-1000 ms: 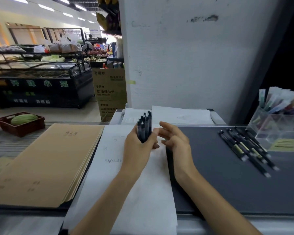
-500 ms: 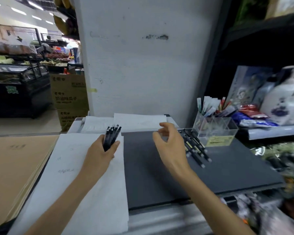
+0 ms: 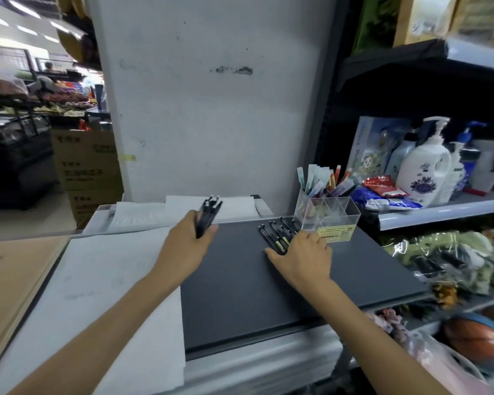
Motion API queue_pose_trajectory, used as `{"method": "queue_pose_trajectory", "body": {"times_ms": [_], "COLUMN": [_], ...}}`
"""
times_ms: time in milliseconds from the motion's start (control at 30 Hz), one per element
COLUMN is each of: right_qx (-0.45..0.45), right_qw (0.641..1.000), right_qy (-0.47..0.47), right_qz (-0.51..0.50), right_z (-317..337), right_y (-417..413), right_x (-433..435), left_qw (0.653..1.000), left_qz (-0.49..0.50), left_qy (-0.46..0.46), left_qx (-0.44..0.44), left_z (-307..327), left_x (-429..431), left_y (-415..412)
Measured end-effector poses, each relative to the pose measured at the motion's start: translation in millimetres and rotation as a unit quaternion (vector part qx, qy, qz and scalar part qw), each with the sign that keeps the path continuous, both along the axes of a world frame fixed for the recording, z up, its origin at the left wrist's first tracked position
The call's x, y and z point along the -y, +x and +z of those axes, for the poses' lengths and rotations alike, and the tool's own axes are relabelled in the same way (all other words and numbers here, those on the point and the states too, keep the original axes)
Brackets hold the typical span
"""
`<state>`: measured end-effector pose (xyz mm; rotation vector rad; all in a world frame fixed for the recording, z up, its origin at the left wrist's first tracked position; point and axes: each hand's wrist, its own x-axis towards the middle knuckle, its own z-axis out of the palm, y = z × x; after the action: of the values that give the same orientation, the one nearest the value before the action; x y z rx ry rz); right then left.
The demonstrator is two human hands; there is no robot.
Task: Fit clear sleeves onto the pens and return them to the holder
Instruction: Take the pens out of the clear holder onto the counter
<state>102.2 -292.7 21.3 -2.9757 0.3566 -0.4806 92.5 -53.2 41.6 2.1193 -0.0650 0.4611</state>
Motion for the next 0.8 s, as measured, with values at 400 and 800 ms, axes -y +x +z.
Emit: {"method": "queue_pose_trajectory", "body": {"times_ms": [400, 800], "right_qx": [-0.015, -0.053], "right_qw": [0.999, 0.999], "right_qy": [-0.038, 0.015], "right_qz": [-0.034, 0.002], "right_z": [-1.4, -0.4], "right_y": [16.9, 33.8], "right_x": [-6.7, -9.3], "left_qw": [0.964, 0.937], "left_qz": [-0.064, -0.082], "left_qy": [-0.258, -0.339], "left_qx": [-0.002, -0.010], "left_z": [-28.0, -36.8], "left_x": [89.6, 85.8], "left_y": [42.5, 50.5]}}
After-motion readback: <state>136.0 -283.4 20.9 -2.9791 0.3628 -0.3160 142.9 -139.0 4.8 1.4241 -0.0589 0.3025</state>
